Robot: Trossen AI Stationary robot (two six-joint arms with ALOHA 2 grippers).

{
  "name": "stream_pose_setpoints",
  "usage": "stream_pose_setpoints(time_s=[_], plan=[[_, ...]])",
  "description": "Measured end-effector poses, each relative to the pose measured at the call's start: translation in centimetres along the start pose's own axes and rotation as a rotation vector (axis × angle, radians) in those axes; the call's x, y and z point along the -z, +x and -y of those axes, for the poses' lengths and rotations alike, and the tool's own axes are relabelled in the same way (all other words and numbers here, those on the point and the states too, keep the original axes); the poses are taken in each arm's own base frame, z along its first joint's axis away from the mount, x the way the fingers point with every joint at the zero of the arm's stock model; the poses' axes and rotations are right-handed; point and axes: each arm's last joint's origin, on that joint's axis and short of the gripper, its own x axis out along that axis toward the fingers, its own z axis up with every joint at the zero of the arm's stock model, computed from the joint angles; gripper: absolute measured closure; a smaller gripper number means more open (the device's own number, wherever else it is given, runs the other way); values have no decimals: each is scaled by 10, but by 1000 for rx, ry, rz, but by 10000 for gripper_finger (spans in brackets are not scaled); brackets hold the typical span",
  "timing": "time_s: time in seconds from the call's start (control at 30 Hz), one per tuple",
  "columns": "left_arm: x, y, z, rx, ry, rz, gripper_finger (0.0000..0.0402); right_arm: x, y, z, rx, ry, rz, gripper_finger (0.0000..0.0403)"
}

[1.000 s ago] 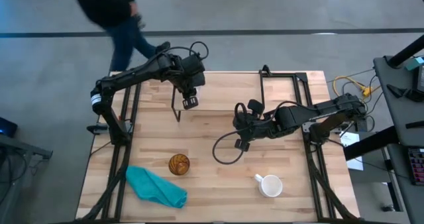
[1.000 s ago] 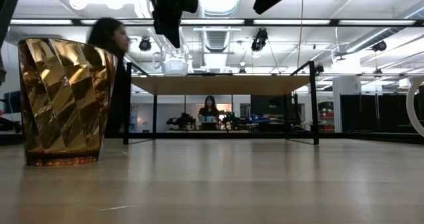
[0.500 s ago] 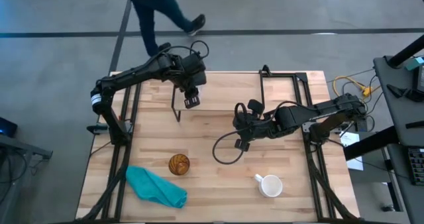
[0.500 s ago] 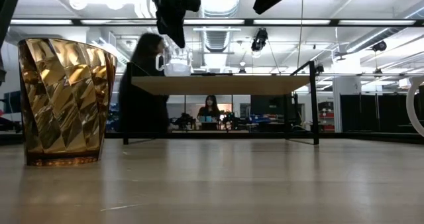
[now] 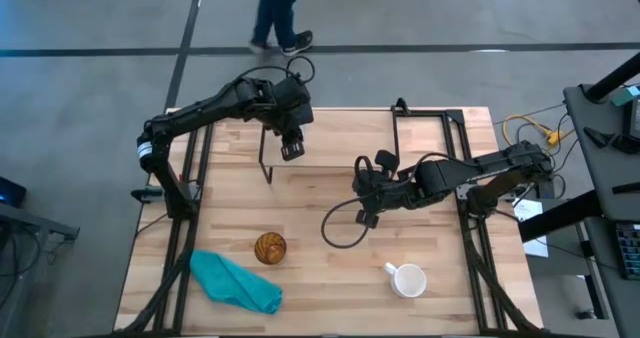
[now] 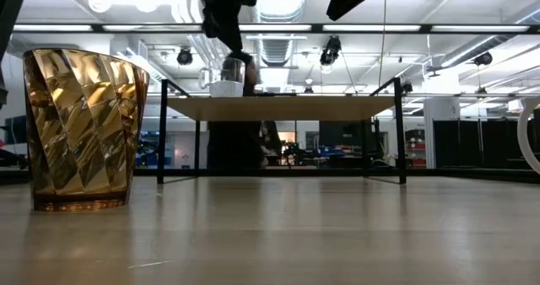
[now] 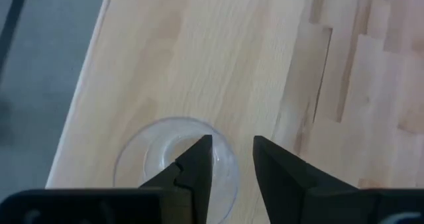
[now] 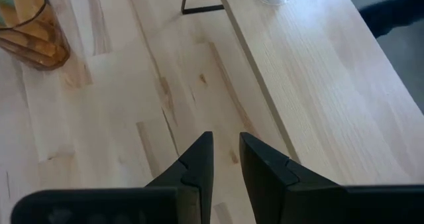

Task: Stack small to large cups/mugs on shelf
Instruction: Put the white mug on the shelf

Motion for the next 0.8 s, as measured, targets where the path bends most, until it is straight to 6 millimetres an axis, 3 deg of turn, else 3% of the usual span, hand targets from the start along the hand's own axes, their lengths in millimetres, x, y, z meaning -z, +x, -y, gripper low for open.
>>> stream_pose_setpoints(time_s=[0.23,0.53,0.8], plan=[[-3,-32,11,49,26,87,305,0,-1,-1,-18,-1,-5,335],[14,-74,34,157,24,165,305,7,-20,8,-140,42,-63,335],[37,-86,59,258,-30,41,305,14,-39,22,-130,158,-73,335]])
